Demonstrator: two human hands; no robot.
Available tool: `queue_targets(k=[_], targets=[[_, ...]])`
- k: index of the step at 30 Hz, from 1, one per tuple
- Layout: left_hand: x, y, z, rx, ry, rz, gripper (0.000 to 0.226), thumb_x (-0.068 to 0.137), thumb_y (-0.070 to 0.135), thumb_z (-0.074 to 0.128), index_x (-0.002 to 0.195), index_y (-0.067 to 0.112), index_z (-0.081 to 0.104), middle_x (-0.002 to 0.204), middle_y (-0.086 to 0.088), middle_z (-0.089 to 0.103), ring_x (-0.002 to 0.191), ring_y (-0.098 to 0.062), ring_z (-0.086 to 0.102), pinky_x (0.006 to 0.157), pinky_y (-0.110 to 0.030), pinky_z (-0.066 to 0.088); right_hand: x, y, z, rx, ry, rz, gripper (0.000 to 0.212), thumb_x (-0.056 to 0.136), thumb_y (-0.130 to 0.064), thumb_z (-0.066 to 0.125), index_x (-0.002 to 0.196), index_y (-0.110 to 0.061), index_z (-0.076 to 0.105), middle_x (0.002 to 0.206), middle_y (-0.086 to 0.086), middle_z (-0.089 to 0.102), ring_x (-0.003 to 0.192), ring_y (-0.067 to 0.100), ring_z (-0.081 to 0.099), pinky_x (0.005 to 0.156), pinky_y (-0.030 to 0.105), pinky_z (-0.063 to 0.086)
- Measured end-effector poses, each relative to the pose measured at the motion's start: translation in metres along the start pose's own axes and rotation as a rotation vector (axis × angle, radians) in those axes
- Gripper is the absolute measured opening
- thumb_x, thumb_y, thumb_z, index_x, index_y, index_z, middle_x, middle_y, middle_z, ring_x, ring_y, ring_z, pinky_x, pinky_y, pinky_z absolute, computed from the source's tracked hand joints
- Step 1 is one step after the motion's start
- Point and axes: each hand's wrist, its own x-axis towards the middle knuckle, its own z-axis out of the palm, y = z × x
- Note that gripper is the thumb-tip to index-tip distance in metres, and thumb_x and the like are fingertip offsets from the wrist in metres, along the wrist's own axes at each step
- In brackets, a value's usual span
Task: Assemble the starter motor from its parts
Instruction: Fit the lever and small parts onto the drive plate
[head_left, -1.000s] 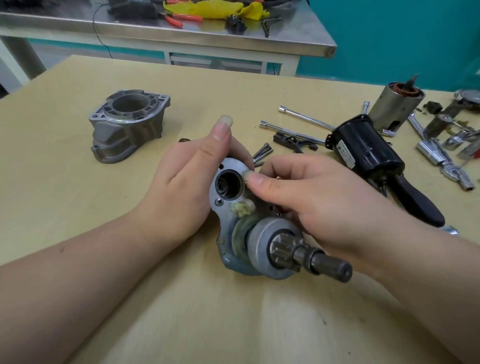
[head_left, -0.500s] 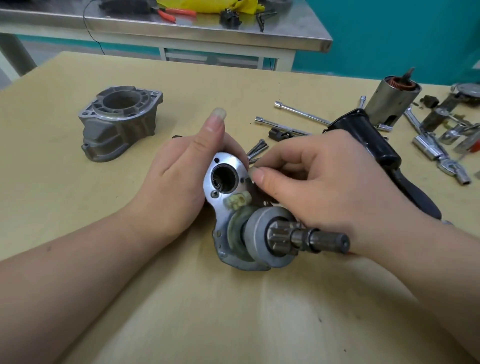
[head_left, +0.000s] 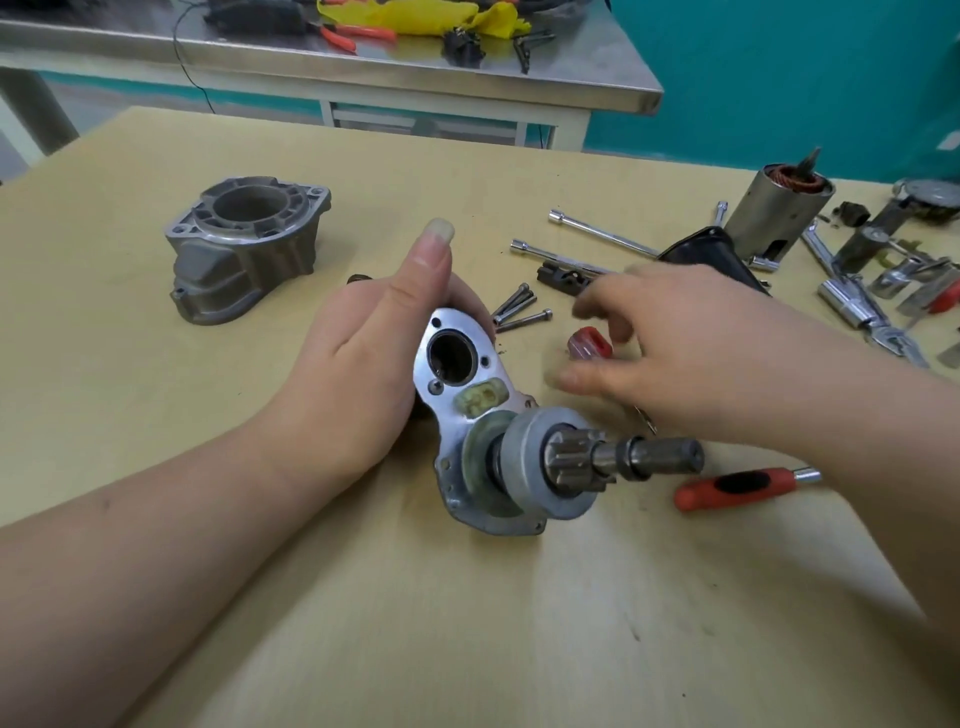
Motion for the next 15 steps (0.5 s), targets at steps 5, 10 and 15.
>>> queue_targets(k=[5,10,15], targets=[[0.001,0.000,0.001,0.013,0.018,-0.008,0.077,0.096,0.076,0.034,0.075,0.014,0.076,0.072,-0.012,0.074,0.071,-0.026,0.070,0.066,-0.026,0.053,-0.001,0.004,0.004,0.252,0.108,-0.001,0.029,0.088,-0.042,0.073,0.114,-0.039,0.062,0.092,-0.012,0.070,0.073,0.007,0.064,0.064,0.030,0.055],[0.001,0.000,-0.001,0.038,0.007,-0.025,0.079,0.095,0.077,0.033,0.078,0.014,0.077,0.076,-0.011,0.077,0.076,-0.028,0.073,0.073,-0.040,0.053,-0.016,-0.005,-0.009,1.328,0.349,-0.351,0.047,0.085,-0.014,0.082,0.126,-0.019,0.058,0.101,0.015,0.077,0.093,0.045,0.070,0.070,0.033,0.053],[0.001,0.006,-0.002,0.047,0.012,-0.032,0.078,0.101,0.070,0.034,0.090,0.008,0.081,0.085,-0.023,0.077,0.088,-0.044,0.072,0.081,-0.054,0.056,-0.027,-0.028,-0.004,1.116,0.368,-0.638,0.046,0.088,-0.012,0.075,0.131,-0.016,0.058,0.108,0.001,0.074,0.104,0.014,0.075,0.094,0.025,0.058]])
